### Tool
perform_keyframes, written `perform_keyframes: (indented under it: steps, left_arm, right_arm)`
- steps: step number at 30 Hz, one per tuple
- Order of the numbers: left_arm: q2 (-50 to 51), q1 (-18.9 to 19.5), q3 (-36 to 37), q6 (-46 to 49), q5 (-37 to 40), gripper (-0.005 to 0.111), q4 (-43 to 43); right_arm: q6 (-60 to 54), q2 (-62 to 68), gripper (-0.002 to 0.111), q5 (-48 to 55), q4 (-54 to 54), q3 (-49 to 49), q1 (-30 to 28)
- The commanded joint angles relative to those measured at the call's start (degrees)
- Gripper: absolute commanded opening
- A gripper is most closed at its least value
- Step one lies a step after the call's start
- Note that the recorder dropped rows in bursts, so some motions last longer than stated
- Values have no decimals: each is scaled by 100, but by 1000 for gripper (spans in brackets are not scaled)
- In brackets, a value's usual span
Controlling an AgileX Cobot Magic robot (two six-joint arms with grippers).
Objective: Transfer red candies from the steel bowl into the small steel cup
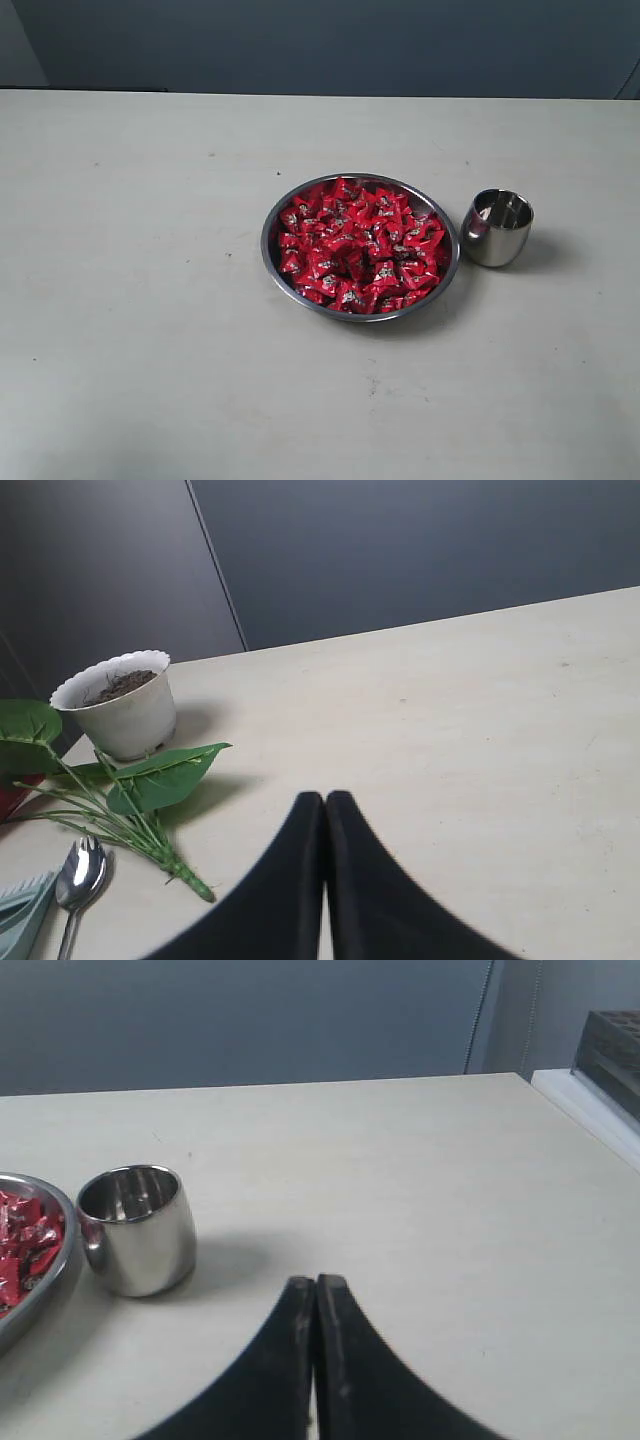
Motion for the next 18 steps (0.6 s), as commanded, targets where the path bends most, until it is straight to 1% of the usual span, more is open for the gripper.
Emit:
perform_keyframes:
  steps: [1,15,18]
  left_arm:
    - [-22,-16,8,-10,-76,0,25]
    - [-22,-16,8,-10,-76,0,25]
    - [-22,-16,8,-10,-76,0,25]
  right_arm:
    - [-2,-35,0,-18,-18,11,-17]
    - [-2,-35,0,23,-3,11,-17]
    - [-2,301,0,49,-3,-187,-17]
